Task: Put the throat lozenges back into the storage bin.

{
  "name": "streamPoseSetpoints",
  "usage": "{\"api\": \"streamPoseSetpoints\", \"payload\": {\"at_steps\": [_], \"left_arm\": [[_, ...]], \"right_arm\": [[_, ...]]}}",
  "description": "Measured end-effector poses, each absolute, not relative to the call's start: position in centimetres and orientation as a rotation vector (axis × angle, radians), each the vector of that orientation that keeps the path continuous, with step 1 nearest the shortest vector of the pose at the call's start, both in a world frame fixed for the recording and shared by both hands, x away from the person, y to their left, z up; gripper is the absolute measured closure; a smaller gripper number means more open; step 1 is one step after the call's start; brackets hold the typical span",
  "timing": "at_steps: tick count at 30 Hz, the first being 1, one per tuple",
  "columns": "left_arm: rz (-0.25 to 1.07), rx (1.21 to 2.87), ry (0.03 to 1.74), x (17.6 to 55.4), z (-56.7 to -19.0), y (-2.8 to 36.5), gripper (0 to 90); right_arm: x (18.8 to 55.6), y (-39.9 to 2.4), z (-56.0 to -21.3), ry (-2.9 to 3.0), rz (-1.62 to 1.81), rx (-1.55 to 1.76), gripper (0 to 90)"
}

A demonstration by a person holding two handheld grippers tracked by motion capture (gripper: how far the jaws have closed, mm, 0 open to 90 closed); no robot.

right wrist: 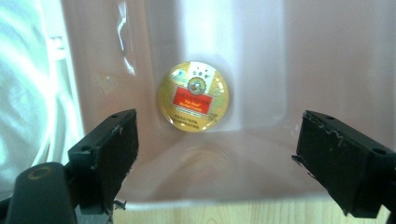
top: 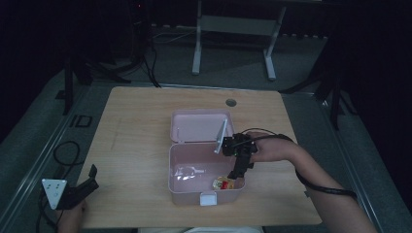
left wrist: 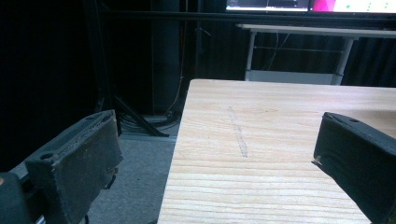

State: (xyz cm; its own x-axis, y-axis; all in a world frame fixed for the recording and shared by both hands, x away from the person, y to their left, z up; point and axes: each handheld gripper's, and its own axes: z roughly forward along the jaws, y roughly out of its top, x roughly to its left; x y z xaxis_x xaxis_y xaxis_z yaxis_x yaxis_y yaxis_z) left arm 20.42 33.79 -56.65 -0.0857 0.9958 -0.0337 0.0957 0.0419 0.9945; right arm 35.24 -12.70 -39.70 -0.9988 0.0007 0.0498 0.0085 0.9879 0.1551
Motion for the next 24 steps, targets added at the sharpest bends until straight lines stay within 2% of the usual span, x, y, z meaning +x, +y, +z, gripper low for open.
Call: {"api": "streamPoseSetpoints", "payload": {"at_steps": [7, 11, 17, 24], "left_arm": [[1.194, 1.211, 1.362, 20.4, -56.7, 33.8, 1.1], [1.194, 1.211, 1.363, 20.4, -56.6, 33.8, 1.1], [1.194, 1.21, 1.363, 20.4, -56.6, 33.8, 1.1], [1.193, 1.207, 1.362, 20.4, -56.7, 33.8, 1.1]], "right_arm": [[36.0, -16.6, -37.8, -3.143, -0.491, -0.12, 12.5], [36.6, -19.0, -38.0, -3.142, -0.571, -0.205, 12.4], [37.7, -22.0, -40.5, -3.13, -0.64, -0.321, 12.3], [38.6, -24.3, -45.1, -3.098, -0.777, -0.497, 11.4]]}}
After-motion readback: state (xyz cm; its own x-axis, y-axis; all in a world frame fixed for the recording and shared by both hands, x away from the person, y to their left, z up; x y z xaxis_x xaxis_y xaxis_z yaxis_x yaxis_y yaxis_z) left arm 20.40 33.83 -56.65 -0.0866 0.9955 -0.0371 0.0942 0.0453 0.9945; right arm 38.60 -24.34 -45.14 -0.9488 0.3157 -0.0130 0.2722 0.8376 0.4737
